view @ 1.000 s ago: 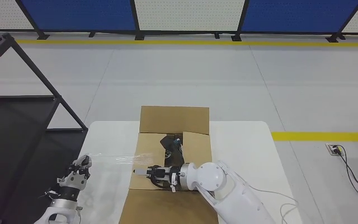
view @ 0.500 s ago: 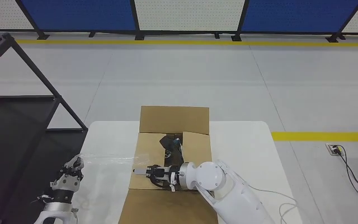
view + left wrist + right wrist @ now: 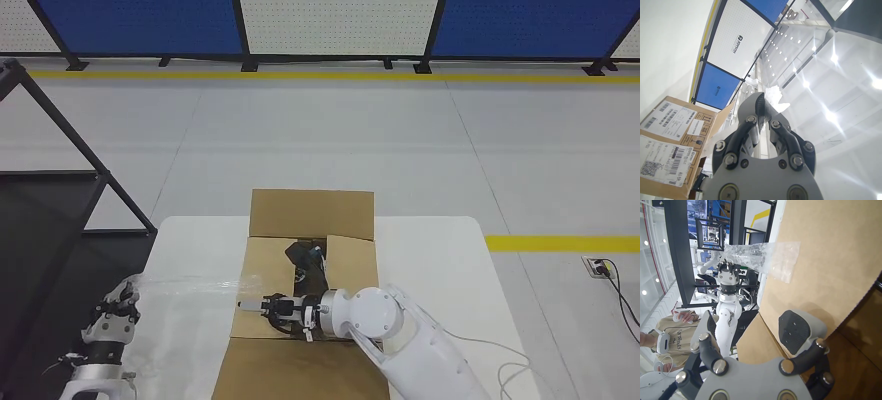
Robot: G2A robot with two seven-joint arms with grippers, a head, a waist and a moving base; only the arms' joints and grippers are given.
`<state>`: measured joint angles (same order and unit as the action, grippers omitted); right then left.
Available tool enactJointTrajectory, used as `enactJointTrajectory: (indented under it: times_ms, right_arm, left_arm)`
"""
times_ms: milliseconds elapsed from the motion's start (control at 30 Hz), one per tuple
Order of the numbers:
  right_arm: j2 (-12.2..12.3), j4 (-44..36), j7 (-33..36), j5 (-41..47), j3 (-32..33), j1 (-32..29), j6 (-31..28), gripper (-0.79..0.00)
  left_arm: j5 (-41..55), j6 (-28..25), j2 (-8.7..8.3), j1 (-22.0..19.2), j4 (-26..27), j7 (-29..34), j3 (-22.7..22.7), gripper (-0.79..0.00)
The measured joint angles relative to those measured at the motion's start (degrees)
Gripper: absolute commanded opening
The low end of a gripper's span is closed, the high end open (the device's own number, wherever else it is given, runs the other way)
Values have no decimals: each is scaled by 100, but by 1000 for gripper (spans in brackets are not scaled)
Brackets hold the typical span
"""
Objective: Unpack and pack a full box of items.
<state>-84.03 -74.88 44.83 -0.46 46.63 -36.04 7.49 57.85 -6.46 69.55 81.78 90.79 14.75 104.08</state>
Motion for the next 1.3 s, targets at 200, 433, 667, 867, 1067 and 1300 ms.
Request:
enactJointTrajectory:
  times_ms: [200, 433, 667, 867, 1067, 1300]
  right_arm:
    - [-20, 23, 15, -2, 7, 5, 4, 0]
    - [-43, 52, 39, -21, 5, 22, -2, 0]
    - [-60, 68, 64, -32, 18, 24, 6, 0]
    - [-72, 70, 61, -46, 40, 5, 0, 0]
    - [-79, 68, 78, -70, 57, -10, -7, 0]
    - [-91, 76, 121, -85, 72, -14, -22, 0]
  left_arm:
    - [121, -139, 30, 33, -32, -33, 19, -785]
    - [244, -302, 67, 54, -59, -145, 50, -785]
    - [343, -428, 100, 66, -82, -188, 85, -785]
    - [448, -574, 134, 74, -87, -278, 124, -785]
    - [572, -552, 153, 62, -103, -290, 181, -785]
    - [611, -628, 182, 63, -106, -304, 216, -785]
